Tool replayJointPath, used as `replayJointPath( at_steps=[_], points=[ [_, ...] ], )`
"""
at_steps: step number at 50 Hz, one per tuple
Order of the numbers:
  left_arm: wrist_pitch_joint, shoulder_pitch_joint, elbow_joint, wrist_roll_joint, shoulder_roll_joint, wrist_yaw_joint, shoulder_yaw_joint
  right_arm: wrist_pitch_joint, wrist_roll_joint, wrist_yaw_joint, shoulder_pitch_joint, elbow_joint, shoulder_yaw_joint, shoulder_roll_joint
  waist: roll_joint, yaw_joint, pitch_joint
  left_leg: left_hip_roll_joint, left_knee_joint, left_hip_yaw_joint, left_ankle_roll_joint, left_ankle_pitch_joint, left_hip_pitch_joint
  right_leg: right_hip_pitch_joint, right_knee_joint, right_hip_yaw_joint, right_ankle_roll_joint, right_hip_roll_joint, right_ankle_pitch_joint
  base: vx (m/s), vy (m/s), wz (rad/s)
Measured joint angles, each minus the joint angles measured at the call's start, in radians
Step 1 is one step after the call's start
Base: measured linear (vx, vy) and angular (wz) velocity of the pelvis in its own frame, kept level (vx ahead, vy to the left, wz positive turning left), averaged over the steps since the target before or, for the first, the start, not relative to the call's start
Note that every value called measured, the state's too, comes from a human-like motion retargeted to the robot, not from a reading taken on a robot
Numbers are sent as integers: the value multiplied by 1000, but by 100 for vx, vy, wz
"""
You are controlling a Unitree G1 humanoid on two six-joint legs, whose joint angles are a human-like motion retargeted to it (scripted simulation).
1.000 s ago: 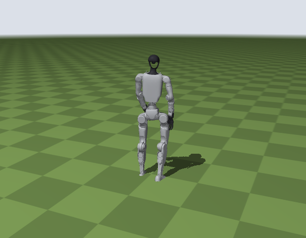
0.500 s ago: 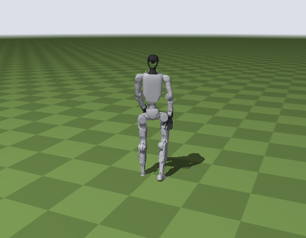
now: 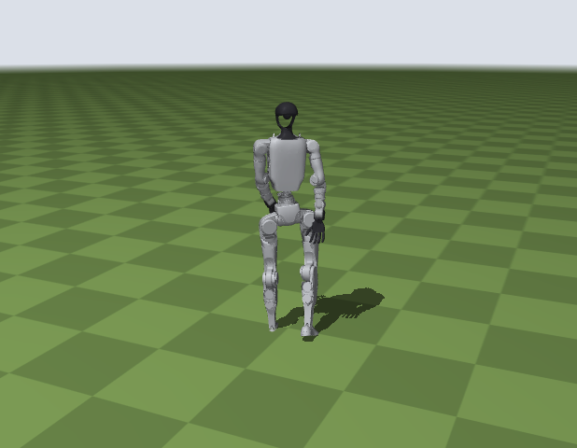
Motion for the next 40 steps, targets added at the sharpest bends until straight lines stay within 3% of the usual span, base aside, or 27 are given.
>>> replayJointPath(
  at_steps=[40],
  points=[
    [4,20,-2,-56,-44,-12,108,-4,-2,57,47,31,16,69,1,26,-19,-3,1,-78,-38,19,-25,-1,16,-28,-34,15,100,1,1,11]
  ],
)
